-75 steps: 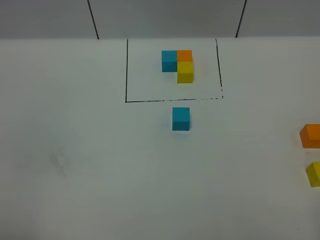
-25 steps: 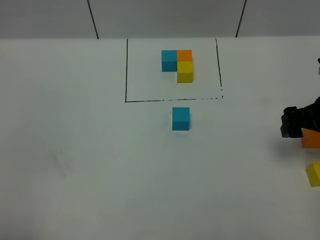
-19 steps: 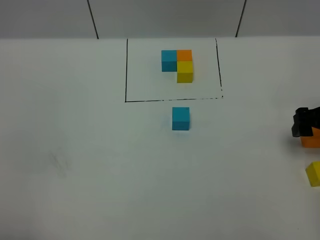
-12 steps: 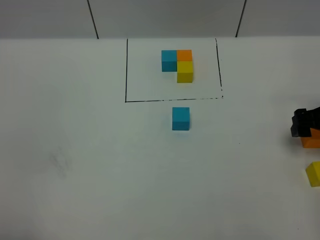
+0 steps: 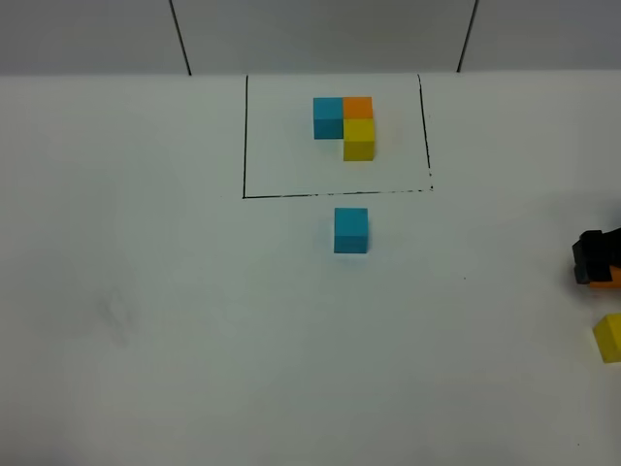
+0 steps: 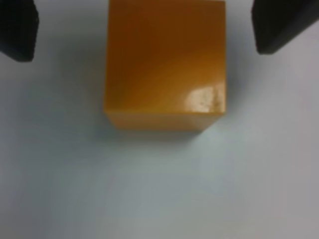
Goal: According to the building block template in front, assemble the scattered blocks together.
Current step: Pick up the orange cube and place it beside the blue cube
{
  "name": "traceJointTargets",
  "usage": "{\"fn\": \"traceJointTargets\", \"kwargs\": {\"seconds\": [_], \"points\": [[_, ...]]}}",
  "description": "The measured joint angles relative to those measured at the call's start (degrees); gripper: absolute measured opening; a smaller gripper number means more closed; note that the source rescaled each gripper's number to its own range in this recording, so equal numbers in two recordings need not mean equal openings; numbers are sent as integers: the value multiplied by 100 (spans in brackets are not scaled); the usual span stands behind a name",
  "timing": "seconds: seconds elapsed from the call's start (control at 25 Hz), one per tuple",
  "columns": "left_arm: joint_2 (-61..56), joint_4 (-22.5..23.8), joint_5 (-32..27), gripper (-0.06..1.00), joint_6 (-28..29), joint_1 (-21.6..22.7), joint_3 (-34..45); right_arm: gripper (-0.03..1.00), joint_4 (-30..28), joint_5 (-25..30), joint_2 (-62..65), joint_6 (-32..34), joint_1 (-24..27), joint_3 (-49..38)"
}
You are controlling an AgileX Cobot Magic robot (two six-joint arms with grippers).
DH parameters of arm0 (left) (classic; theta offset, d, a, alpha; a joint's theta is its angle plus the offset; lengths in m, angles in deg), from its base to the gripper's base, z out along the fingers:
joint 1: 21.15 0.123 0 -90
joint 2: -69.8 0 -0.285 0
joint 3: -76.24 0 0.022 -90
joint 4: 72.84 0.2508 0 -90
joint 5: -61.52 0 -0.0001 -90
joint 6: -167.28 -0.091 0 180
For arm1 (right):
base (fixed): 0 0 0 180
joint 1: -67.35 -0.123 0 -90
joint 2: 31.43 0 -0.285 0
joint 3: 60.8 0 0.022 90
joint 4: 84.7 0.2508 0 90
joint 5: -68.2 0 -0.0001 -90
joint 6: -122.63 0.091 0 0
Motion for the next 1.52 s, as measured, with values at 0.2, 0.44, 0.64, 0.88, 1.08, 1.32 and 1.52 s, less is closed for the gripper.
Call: {"fn": "traceJointTargets", "kwargs": {"seconds": [0.2,0.44,0.64,0.88,1.08,1.32,1.52], "points": [[0,0,0,60,0,0,0,57,0,-90,-57,-17,0,0],[0,0,0,60,0,0,0,30,-12,-97,-252,-17,0,52],[0,0,0,60,0,0,0,1,-12,133,-263,-17,-16,339],[0,0,0,60,0,0,0,1,-473,1005,-263,-651,-619,932],[0,0,0,60,0,0,0,1,-958,1834,-265,-2599,-2200,1640],[0,0,0,60,0,0,0,1,-1537,2272,-660,-3685,-3597,2780],[0,0,0,60,0,0,0,1,-1475,2962,-1514,-4055,-3807,3733]]}}
